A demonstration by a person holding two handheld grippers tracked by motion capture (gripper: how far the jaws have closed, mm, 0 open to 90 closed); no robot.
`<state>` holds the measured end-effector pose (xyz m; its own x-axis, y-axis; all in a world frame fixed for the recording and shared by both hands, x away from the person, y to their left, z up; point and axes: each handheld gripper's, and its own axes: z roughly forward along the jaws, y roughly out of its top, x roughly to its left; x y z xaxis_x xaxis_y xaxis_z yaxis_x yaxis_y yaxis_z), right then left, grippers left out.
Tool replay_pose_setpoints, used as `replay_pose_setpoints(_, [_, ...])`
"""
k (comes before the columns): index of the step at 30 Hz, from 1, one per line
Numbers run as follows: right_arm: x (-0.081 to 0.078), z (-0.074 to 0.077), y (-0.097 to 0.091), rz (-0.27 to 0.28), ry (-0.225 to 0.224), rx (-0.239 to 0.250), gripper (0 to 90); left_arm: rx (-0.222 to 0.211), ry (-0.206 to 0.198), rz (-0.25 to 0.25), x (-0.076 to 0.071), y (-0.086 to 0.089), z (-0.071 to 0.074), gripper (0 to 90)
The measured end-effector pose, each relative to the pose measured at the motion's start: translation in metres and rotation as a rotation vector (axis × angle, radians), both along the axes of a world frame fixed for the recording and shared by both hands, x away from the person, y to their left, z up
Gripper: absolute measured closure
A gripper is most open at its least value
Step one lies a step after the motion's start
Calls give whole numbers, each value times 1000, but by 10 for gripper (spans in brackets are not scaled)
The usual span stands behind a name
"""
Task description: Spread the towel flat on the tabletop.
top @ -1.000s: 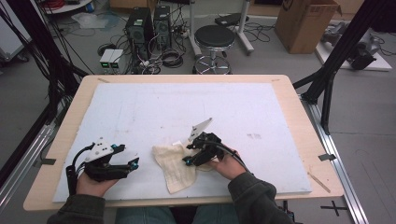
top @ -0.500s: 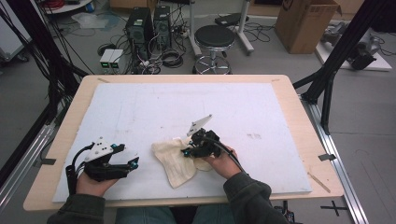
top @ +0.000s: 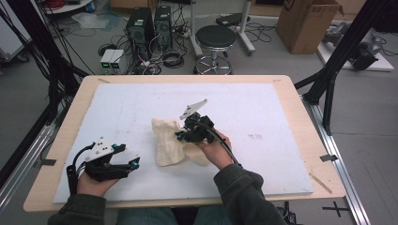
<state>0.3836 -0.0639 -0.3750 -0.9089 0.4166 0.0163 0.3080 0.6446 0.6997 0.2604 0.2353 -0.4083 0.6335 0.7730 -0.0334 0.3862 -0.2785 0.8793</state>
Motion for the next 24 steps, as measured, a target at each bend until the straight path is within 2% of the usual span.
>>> replay_pose_setpoints(1, [0, 0, 0, 0, 0, 0, 784, -2, -1, 1, 0, 0, 0, 255])
replay_pose_setpoints(3, [6, -8, 4, -10, -2, -34, 764, 0, 0, 0, 0, -1, 0, 256])
replay_pose_setpoints(5, [12, -17, 7, -17, 37, -41, 732, 1, 4, -6, 2, -2, -1, 255])
replay_pose_setpoints(8, [18, -25, 10, -15, 32, -55, 643, 2, 7, -10, 5, -4, -2, 255])
replay_pose_setpoints(11, [21, -23, 5, -38, 28, -22, 492, -7, 8, -12, 8, -7, -2, 256])
replay_pose_setpoints(13, [22, -18, -2, -42, 43, 25, 444, -11, 10, -17, 10, -9, -1, 256])
replay_pose_setpoints(15, [20, -11, -10, -50, 28, 50, 389, -11, 5, -16, 11, -12, -1, 257])
replay_pose_setpoints(20, [7, 4, -35, -44, -17, 97, 362, -14, 3, -30, 14, -20, 0, 263])
replay_pose_setpoints(24, [-6, 7, -55, -29, -34, 116, 365, -8, 9, -44, 16, -26, 0, 276])
